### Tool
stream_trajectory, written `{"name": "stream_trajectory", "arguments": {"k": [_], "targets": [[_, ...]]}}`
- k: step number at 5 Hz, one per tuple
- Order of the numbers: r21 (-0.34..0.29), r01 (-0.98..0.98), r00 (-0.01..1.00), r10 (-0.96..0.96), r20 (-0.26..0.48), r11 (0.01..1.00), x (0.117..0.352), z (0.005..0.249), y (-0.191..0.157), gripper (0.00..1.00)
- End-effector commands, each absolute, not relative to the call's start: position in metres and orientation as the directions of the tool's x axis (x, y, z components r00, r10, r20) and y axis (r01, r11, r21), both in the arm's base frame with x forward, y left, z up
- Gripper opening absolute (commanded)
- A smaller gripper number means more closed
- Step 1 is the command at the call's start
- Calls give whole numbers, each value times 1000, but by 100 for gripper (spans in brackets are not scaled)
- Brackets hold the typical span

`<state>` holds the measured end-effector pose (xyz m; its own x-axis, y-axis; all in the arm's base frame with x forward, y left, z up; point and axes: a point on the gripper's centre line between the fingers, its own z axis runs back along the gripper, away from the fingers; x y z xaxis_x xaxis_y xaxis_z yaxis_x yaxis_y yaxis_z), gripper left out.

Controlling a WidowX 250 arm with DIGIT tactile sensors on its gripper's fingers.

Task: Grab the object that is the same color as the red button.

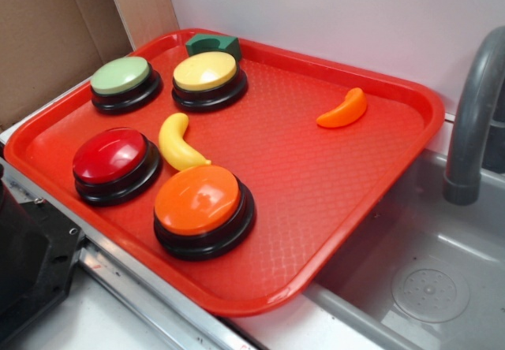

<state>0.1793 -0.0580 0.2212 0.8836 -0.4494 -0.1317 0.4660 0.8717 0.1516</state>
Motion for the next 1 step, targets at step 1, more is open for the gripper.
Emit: {"name": "stream_trajectory", "arguments": {"k": [1], "targets": [[224,228,968,-196,-155,947,161,222,-63,0]]}}
